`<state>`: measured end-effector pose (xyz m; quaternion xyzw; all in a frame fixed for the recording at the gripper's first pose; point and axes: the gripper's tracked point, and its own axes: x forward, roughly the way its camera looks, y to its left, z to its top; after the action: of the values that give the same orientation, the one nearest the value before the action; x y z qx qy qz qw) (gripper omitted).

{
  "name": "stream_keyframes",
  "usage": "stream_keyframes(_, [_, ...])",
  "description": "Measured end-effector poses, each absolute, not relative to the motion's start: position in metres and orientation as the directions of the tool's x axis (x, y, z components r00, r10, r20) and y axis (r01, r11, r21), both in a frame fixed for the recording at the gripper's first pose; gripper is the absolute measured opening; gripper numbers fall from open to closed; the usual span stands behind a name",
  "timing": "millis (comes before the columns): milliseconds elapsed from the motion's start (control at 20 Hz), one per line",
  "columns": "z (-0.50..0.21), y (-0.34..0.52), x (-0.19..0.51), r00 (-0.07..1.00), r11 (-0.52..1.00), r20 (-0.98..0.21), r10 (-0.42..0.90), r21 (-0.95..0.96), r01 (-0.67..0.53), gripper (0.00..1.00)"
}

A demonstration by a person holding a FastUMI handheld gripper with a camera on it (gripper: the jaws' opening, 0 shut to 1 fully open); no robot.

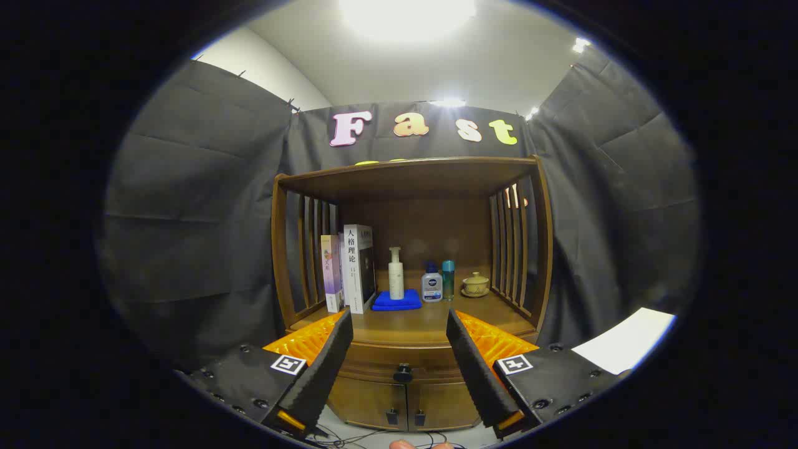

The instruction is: Pull open the drawer, take out the items inside it, and place them on the countertop above the cabinet.

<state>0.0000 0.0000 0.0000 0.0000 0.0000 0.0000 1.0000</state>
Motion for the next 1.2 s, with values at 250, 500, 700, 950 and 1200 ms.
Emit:
stream_keyframes(250, [-0.002,-0.006,0.001,0.999,0.999,0.023,-0.027,-0.041,0.028,0.95])
stream_keyframes(500, [-0.029,0.002,0.010,0.999,1.000,-0.034,0.012,-0.006,-0.012,0.96])
stream_keyframes(700, [-0.042,0.004,0.019,0.999,1.000,-0.046,0.025,0.016,-0.024,0.96])
stream_keyframes(950, [-0.066,0.013,0.037,0.995,0.999,-0.088,0.049,0.029,-0.046,0.95])
stream_keyframes(1200, [-0.075,0.014,0.042,0.993,0.998,-0.107,0.047,0.035,-0.043,0.96])
